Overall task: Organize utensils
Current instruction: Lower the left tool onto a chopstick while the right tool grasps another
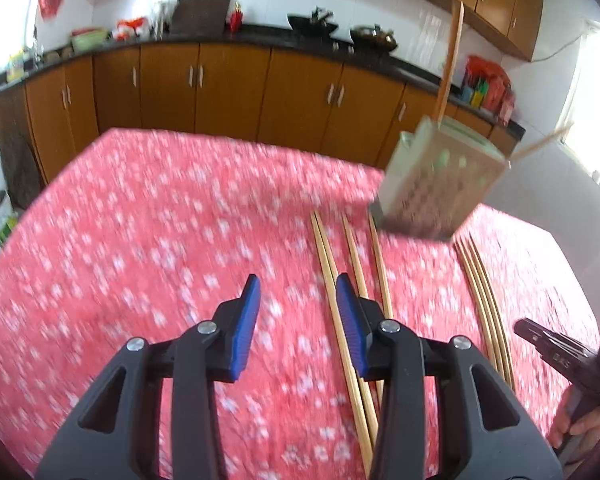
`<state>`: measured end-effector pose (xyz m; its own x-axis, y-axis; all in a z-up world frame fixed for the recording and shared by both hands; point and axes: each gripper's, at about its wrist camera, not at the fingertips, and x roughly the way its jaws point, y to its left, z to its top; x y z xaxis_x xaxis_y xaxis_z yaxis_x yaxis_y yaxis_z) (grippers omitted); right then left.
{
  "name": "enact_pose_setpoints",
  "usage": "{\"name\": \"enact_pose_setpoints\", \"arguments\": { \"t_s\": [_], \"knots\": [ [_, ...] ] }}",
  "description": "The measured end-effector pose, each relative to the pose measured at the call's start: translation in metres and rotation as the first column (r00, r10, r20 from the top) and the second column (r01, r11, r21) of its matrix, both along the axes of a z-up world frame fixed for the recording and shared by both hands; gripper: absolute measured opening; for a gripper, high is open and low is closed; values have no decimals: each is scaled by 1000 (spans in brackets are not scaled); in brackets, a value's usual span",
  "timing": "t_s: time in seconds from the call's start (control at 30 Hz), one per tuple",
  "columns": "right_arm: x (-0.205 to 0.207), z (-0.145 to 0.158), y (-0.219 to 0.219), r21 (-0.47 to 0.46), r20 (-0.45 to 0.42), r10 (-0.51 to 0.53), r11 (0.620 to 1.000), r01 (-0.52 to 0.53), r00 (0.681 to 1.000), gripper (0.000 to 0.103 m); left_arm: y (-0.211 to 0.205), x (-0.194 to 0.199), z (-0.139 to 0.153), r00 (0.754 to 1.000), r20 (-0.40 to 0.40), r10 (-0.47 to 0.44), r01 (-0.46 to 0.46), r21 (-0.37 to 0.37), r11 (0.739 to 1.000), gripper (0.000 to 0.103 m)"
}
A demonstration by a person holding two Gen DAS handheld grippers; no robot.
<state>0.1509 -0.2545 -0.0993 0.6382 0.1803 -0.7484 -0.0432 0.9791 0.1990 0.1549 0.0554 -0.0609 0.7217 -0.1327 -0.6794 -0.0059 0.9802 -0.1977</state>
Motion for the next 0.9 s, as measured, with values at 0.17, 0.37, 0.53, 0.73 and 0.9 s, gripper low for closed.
{"name": "enact_pose_setpoints", "arguments": {
  "t_s": [0.17, 0.37, 0.53, 0.73, 0.9],
  "knots": [
    [4, -10, 7, -43, -16, -6, 999, 5, 1000, 11, -11, -9, -17, 999, -32, -45, 45, 0, 999, 38],
    [4, -15, -17, -73, -6, -99, 993, 98, 995, 7, -26, -7, -26, 993, -74, -89, 89, -6, 996, 29],
    [3, -15, -23, -69, -3, -105, 992, 105, 994, 7, -39, -5, -32, 986, -105, -129, 131, 11, 991, 21],
    [1, -14, -22, -71, 2, -104, 992, 104, 995, 7, -40, -1, -41, 983, -146, -115, 122, 38, 992, 17],
    [-2, -14, -22, -91, 7, -97, 991, 98, 995, 8, -41, -1, -42, 982, -143, -122, 130, 53, 990, 17]
  ]
}}
